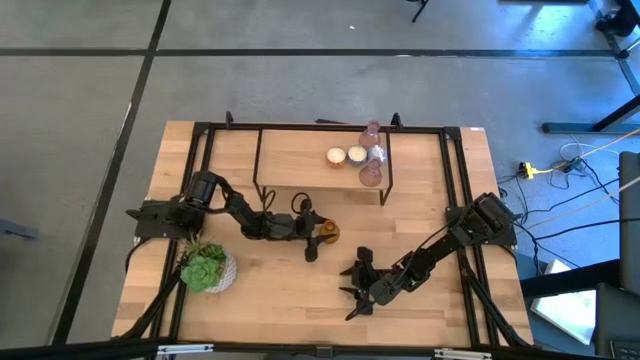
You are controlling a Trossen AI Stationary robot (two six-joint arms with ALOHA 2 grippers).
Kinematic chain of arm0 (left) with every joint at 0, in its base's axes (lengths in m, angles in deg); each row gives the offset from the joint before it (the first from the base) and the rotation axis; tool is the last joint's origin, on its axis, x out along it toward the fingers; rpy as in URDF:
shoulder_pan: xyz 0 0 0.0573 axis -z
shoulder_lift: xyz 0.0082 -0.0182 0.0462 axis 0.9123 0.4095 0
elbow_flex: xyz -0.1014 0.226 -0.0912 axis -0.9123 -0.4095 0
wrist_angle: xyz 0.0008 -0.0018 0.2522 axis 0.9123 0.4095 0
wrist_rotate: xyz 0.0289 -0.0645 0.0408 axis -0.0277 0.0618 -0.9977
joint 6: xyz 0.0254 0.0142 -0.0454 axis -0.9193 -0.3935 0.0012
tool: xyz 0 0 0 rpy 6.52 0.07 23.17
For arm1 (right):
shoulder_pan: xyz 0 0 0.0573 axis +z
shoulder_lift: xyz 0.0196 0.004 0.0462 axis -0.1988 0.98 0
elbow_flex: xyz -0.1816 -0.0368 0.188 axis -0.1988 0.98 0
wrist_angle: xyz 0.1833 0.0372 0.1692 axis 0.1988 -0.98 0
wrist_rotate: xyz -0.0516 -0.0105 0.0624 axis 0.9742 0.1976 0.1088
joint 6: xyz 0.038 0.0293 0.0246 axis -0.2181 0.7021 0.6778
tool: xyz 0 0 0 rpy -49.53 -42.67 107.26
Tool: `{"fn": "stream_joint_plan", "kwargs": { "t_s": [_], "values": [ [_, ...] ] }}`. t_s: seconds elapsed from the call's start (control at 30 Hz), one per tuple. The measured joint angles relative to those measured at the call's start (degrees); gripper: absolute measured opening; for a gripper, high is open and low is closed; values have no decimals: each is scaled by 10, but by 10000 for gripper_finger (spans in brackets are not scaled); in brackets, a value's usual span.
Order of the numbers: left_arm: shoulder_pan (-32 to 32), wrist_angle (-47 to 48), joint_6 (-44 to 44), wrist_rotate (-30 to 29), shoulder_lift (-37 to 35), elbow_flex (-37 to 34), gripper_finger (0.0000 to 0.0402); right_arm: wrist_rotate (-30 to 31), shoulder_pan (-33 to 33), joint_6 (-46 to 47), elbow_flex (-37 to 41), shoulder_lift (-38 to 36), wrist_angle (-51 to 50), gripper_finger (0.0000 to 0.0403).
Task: Pick & Place candle stick holders
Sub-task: Put the yellow glass candle holder on the shelf
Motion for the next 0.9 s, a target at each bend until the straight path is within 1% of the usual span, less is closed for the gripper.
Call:
{"fn": "stream_joint_plan", "kwargs": {
  "t_s": [0.13, 0.27, 0.47, 0.6, 0.73, 0.8, 0.9],
  "values": [
    [0, -2, 6, -4, 0, 0, 193, 0, 0, 0, 0, 0, 0, 197],
    [0, -36, -2, 33, 0, -1, 193, 0, 0, 0, 0, 0, 1, 197],
    [-3, -53, -8, 43, 0, 0, 193, 0, 0, 0, 0, 0, 1, 197],
    [-8, -52, -7, 67, 0, 0, 193, 0, 0, 1, 0, 0, 1, 197],
    [-9, -53, -21, 121, 0, 0, 196, 0, 0, 1, 0, 0, 1, 197],
    [-9, -49, -17, 147, 0, 0, 201, 0, 0, 1, 0, 0, 1, 197],
    [-2, -38, -6, 161, 1, 0, 217, -2, 0, 1, 0, 0, 1, 197]
  ]
}}
